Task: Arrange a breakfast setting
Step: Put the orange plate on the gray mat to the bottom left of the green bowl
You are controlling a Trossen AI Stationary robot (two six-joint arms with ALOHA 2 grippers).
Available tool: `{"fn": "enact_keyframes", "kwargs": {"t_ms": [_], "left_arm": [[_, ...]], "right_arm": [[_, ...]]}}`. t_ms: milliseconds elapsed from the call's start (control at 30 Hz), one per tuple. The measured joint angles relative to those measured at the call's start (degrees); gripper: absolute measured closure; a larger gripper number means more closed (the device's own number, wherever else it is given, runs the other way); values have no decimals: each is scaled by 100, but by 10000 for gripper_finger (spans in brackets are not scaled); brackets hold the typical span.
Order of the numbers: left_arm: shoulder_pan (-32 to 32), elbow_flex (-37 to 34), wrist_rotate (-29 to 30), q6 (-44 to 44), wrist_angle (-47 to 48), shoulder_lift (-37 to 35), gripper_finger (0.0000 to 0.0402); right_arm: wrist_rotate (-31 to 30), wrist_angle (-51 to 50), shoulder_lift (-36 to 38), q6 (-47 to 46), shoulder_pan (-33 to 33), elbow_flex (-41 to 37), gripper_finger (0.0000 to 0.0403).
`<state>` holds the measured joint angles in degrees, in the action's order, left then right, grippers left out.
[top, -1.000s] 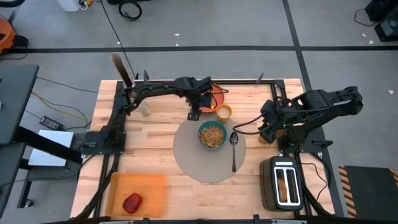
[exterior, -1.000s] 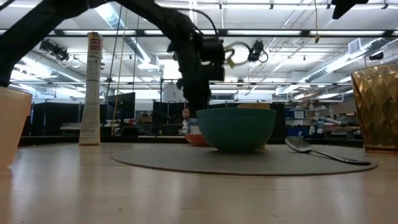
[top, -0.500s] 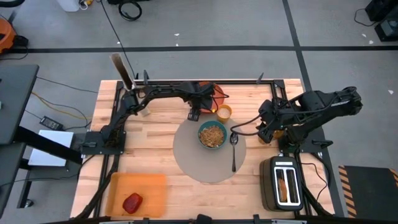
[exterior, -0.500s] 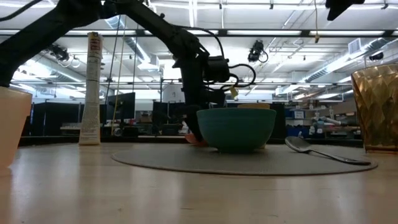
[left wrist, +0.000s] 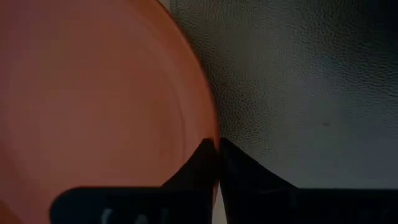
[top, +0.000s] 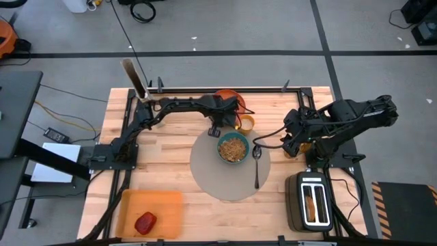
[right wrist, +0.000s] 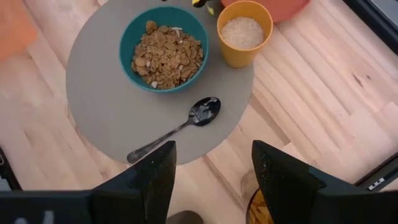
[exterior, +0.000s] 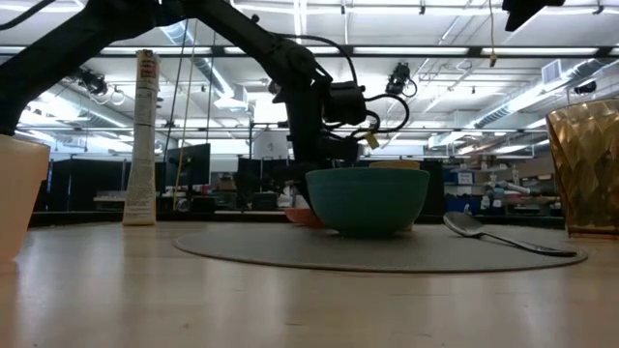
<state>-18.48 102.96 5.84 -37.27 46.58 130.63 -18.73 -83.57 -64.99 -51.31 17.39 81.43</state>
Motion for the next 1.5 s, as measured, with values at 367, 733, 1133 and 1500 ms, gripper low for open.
{"fn": "enact_keyframes", "kwargs": {"t_ms": [367,733,1133,1500], "left_arm": [[2,-33,680,831,1063,-607,387],[677,-26,837,1885,1930,-2211,388],[2891,-24,829,3951,2460,-3099,385],[4666,-22,845,4965,2096,-2502,386]], "right_arm": [[36,2,0,168,0,0,185],[197,0,2,535,0,-1,185],[28,830,-76,782,437,-2,185],[51,1231,-698,759,1635,-2,185]]}}
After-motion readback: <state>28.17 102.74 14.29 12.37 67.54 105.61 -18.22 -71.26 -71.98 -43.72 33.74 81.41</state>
